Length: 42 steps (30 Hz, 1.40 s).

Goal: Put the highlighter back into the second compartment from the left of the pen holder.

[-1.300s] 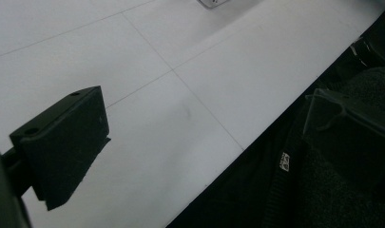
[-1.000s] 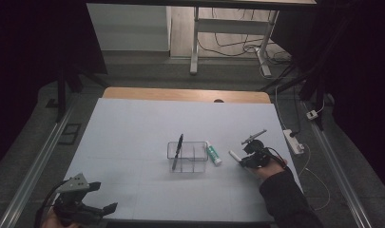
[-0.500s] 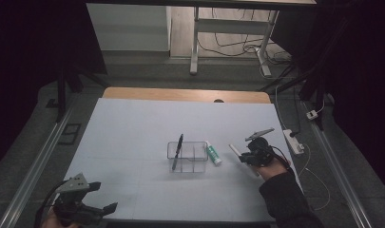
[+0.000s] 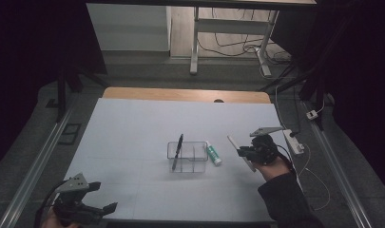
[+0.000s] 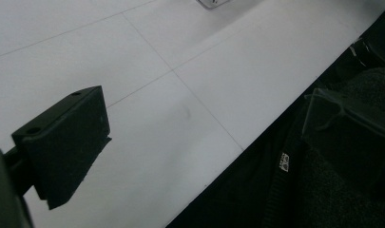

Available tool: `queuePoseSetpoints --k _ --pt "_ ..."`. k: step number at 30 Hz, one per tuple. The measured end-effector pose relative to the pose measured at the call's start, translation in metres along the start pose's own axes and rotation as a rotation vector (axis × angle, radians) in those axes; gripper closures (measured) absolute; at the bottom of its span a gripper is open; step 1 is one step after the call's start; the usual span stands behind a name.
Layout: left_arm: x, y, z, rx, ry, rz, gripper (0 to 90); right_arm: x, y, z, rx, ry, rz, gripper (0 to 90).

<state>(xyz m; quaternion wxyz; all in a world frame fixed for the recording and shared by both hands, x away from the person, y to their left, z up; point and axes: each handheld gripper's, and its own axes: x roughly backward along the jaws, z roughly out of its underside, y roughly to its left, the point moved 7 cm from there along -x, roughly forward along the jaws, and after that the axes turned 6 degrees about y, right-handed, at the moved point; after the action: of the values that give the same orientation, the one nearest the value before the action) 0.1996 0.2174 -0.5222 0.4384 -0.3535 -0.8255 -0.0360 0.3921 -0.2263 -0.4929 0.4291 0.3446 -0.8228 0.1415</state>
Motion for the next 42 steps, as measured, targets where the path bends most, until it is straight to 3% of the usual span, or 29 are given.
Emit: queuePoseSetpoints --k 19,24,42 --pt "0.0 0.0 0.0 0.005 0.001 0.0 2.0 0.023 0.042 -0.036 0.053 -0.193 -0.078 78.0" --pt "0.0 0.001 0.0 0.006 0.002 0.0 2.0 0.023 0.056 -0.046 0.059 -0.221 -0.114 78.0" --pt "0.0 0.001 0.0 0.007 0.001 0.002 2.0 0.008 0.094 -0.076 0.105 -0.282 -0.175 78.0"
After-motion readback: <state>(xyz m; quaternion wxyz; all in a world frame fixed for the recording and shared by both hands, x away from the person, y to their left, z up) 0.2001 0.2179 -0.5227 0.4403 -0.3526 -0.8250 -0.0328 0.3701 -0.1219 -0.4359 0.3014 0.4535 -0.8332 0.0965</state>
